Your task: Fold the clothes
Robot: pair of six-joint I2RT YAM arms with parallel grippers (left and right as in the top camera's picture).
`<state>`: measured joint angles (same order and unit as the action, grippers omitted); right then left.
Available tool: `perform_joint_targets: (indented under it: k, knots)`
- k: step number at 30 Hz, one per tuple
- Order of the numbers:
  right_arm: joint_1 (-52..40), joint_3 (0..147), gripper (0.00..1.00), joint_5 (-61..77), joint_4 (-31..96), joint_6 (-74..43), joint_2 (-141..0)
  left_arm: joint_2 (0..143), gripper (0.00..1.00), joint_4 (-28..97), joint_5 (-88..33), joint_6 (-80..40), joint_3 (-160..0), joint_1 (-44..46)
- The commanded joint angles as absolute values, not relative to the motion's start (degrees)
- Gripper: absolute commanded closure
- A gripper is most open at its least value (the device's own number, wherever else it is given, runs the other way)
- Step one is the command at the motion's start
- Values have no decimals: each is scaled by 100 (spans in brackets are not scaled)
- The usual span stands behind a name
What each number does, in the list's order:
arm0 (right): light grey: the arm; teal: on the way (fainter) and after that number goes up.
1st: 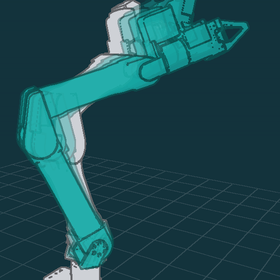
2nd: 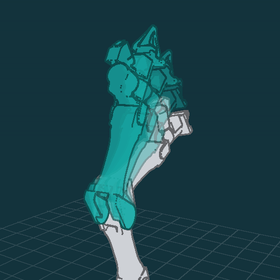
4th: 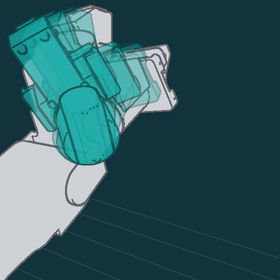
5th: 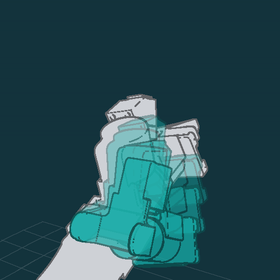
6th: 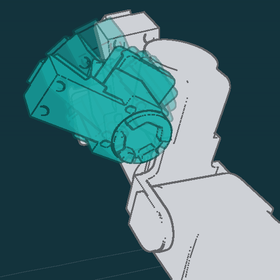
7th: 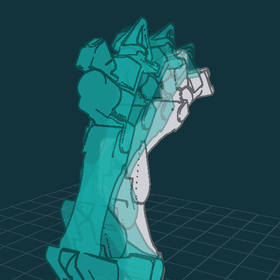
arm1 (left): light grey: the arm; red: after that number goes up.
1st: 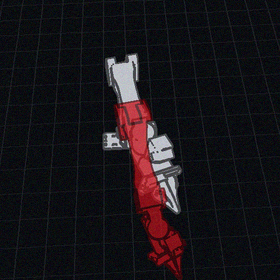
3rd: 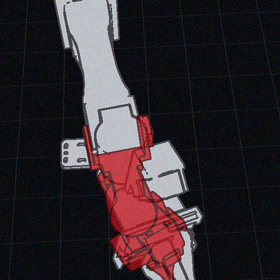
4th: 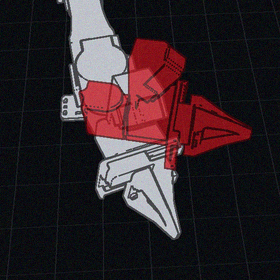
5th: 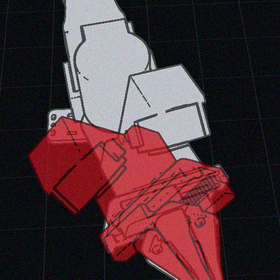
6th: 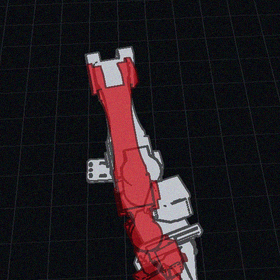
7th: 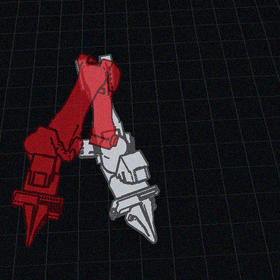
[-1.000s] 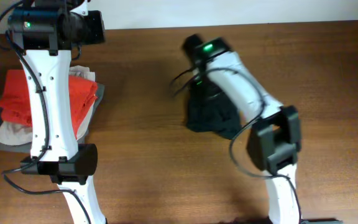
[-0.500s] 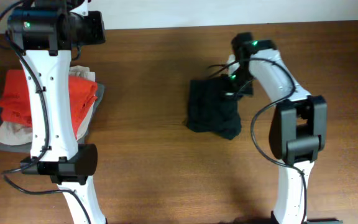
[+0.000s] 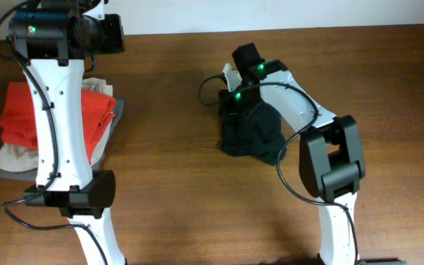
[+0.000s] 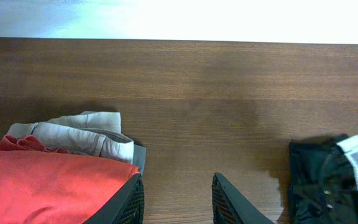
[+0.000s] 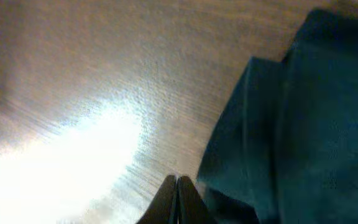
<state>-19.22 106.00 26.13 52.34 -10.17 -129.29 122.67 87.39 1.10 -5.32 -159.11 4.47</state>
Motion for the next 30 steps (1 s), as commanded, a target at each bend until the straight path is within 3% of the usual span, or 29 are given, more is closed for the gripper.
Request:
perform_joint_targets:
  k: [1, 8, 18, 24, 27, 30]
  knots:
    - [-1610, 11292, 96, 2220, 6191, -777, -12597, 12180, 64, 8755, 150, -419, -15954, 445]
    - [-1299, 11448, 96, 1977, 7647, -777, -12606, 12180, 64, 8700, 150, -419, -15954, 445]
    - [-1697, 9741, 96, 2176, 6624, -1396, -12691, 12180, 64, 8729, 150, -419, -15954, 445]
    - [-2331, 9673, 96, 3673, 6919, 290, -12335, 12180, 64, 8713, 150, -419, -15954, 445]
    - [-2480, 9675, 96, 3483, 6936, 598, -11996, 12180, 64, 8724, 152, -419, -15952, 445]
    - [-2379, 9677, 96, 2543, 6772, -119, -11655, 12180, 63, 8757, 152, -419, -15954, 443]
